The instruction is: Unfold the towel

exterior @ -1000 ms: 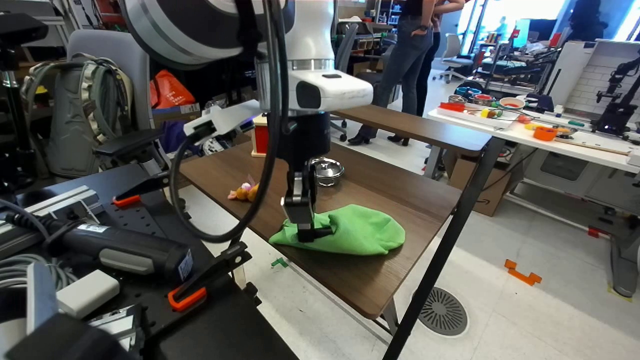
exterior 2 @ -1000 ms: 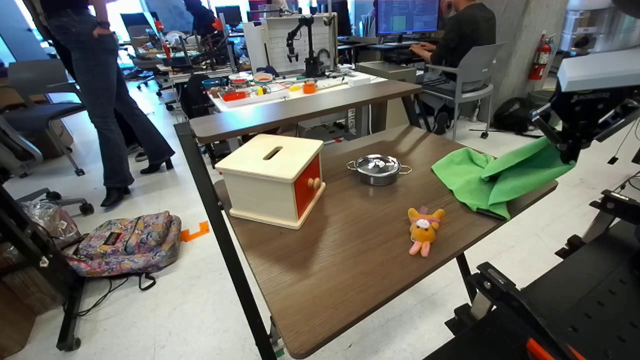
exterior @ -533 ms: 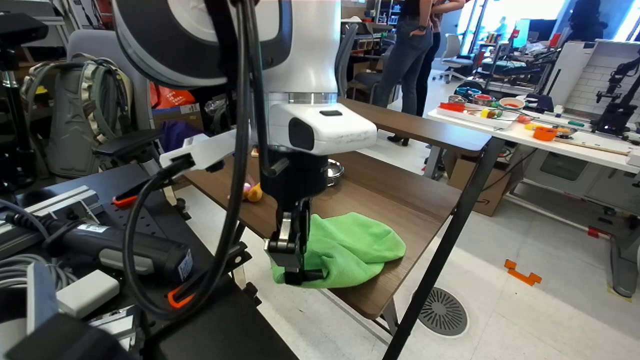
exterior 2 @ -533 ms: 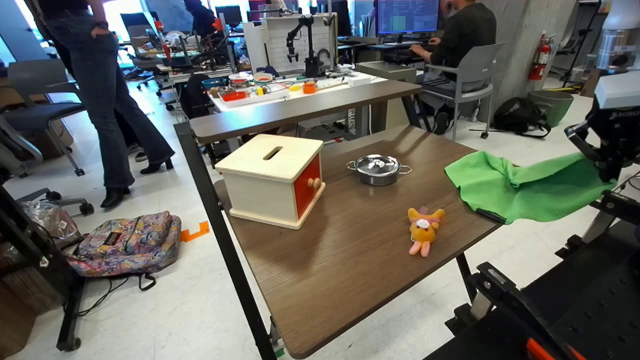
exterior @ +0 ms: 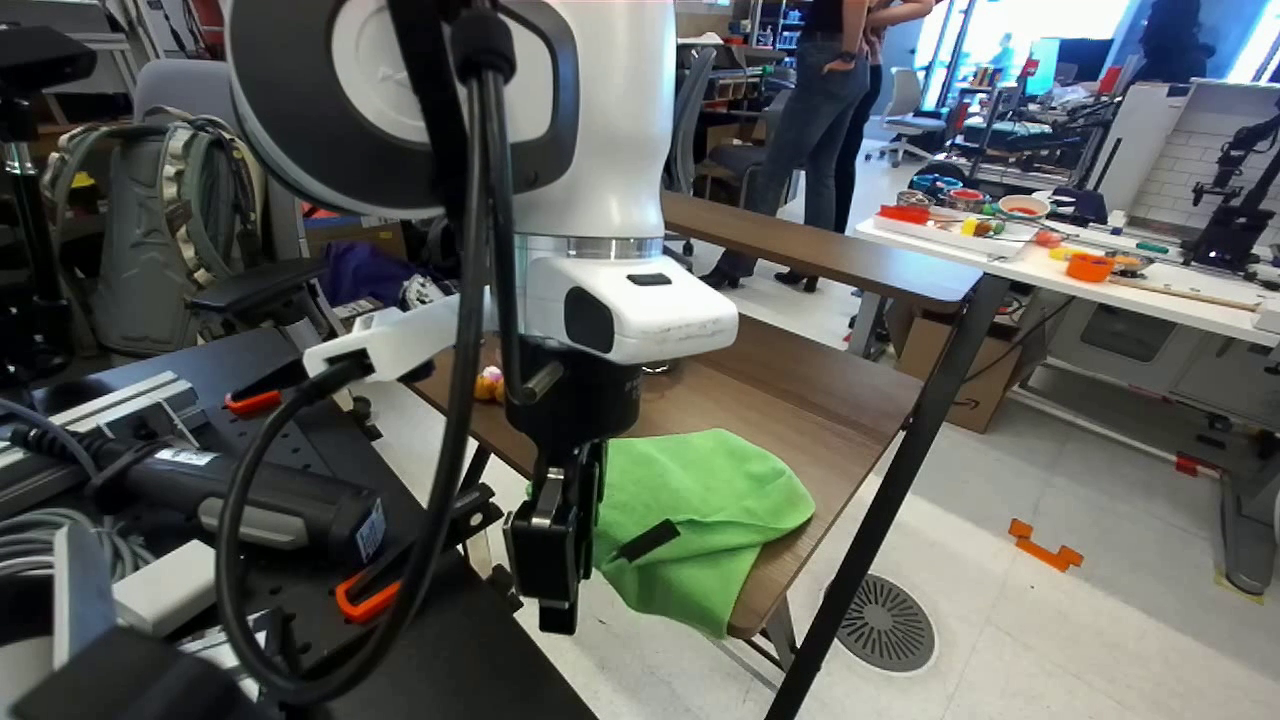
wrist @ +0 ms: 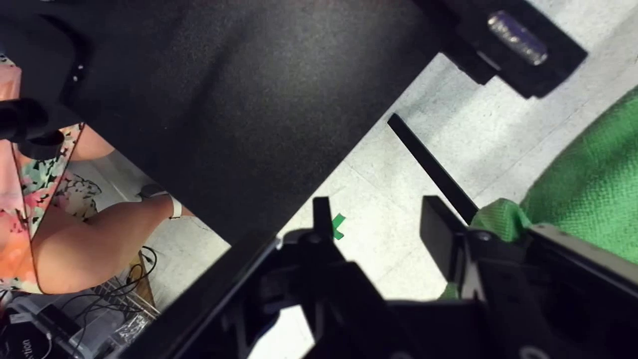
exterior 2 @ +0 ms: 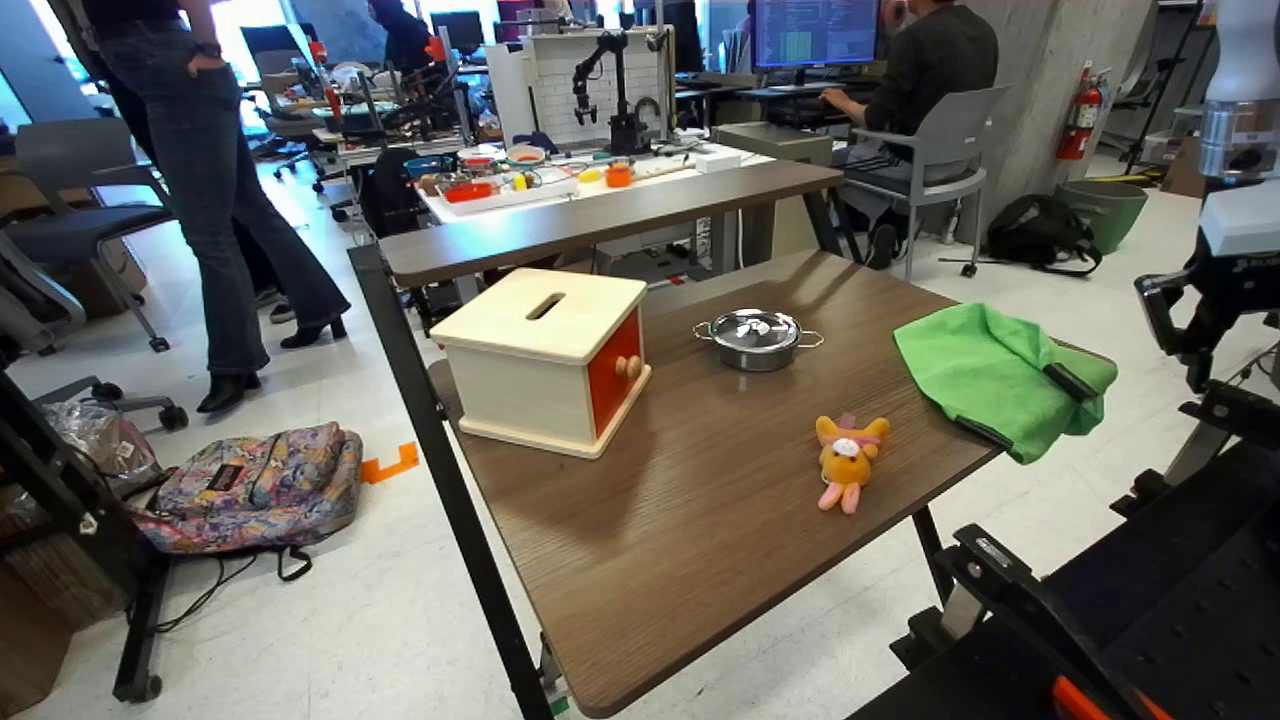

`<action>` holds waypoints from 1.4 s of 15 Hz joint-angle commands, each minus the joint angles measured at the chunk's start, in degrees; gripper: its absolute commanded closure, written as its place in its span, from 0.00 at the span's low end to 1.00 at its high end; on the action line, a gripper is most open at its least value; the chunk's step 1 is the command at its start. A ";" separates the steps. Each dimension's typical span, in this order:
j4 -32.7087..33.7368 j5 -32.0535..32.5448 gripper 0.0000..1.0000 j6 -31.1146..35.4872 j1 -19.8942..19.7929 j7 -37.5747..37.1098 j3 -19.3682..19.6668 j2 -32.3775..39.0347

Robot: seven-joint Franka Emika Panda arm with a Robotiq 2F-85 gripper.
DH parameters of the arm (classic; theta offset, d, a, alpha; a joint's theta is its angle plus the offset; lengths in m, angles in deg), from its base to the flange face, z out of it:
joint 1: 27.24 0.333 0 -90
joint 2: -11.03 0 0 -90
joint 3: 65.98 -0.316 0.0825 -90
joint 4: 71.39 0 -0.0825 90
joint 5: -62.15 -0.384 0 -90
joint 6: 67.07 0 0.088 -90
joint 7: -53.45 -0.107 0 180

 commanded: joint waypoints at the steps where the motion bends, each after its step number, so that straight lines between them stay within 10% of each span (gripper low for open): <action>1: 0.63 -0.64 0.19 -1.79 0.04 1.40 -0.28 0.16; 4: 0.80 -0.36 0.01 -2.34 0.50 1.22 -0.21 -0.33; 11: 3.25 1.86 0.00 -9.77 3.93 -0.94 -0.05 -5.80; 21: 10.80 1.37 0.00 -17.90 0.66 -1.98 -9.53 -11.42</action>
